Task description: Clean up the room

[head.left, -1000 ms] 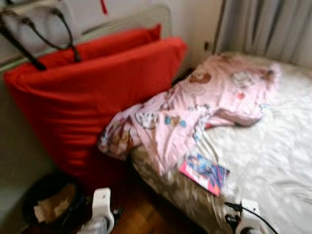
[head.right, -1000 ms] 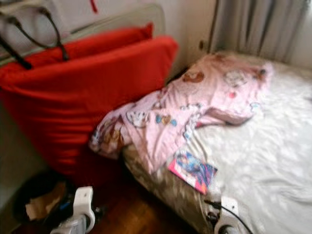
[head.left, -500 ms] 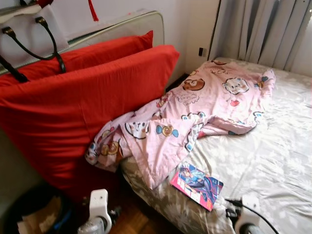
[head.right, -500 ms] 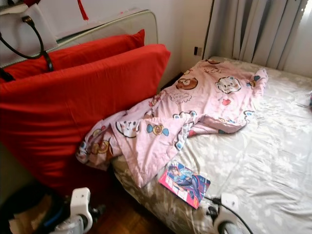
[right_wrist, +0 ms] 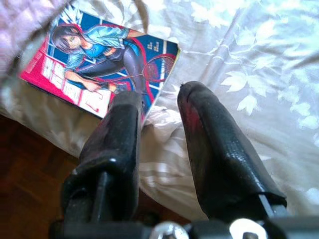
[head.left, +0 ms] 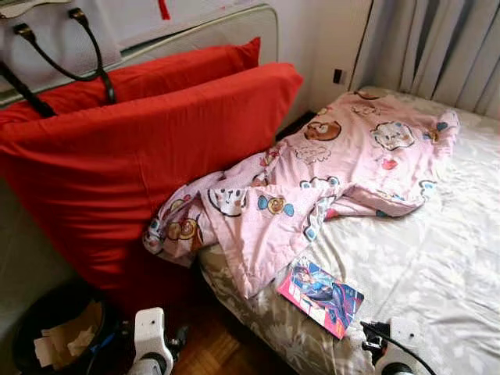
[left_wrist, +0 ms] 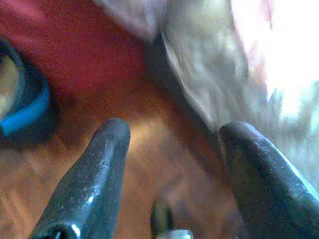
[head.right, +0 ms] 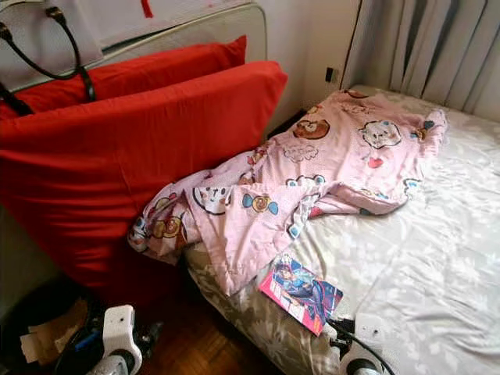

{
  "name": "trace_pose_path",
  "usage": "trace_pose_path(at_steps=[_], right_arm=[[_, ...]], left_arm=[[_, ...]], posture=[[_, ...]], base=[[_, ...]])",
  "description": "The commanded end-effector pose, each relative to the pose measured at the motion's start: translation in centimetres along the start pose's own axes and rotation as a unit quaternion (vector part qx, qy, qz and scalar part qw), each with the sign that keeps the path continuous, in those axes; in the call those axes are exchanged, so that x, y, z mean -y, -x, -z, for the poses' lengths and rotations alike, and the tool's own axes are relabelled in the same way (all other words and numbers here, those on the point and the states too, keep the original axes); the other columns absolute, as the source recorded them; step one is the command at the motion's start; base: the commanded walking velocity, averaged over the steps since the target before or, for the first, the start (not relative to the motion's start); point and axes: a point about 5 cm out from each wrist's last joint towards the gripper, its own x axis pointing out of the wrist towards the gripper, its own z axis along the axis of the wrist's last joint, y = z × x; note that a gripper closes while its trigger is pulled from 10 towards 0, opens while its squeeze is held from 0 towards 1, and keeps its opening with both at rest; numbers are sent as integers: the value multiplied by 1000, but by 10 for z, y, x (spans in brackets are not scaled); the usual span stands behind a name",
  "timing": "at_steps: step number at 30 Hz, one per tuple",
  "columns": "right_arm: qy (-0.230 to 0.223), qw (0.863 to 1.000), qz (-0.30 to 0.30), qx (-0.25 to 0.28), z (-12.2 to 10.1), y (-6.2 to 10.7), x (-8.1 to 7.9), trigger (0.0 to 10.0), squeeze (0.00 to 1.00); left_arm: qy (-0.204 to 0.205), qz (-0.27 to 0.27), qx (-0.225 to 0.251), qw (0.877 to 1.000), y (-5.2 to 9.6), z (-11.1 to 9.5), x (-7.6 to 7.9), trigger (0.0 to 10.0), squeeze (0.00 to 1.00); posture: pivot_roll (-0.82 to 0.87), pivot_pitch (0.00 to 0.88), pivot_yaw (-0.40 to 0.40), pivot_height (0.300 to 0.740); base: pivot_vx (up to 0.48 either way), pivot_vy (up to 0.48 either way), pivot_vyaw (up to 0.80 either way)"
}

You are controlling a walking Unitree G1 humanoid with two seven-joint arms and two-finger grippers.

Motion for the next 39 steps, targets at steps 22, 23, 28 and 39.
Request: trace_pose_path(at_steps=[22,23,28,39], right_arm=[[59,957,-118,260,-130,-22,-48,10000,0],[53,958,-111,258,-129,-22,-48,10000,0],[48,967,-87,237,-114,-19,-51,10000,0],[50,973,-76,214,-102,-9,-51,10000,0]], left_arm=[[-62,14,226,972,28,-58,-12,10000,0],[-58,9,228,972,29,-59,-12,10000,0],[-34,-8,221,975,32,-58,-11,10000,0],[-40,1,205,978,35,-61,-7,10000,0]], posture=[[-76,59,-26,740],[-74,57,-23,740],[-102,52,6,740],[-111,117,7,695]], base=[[0,0,0],[0,0,0],[0,0,0],[0,0,0]])
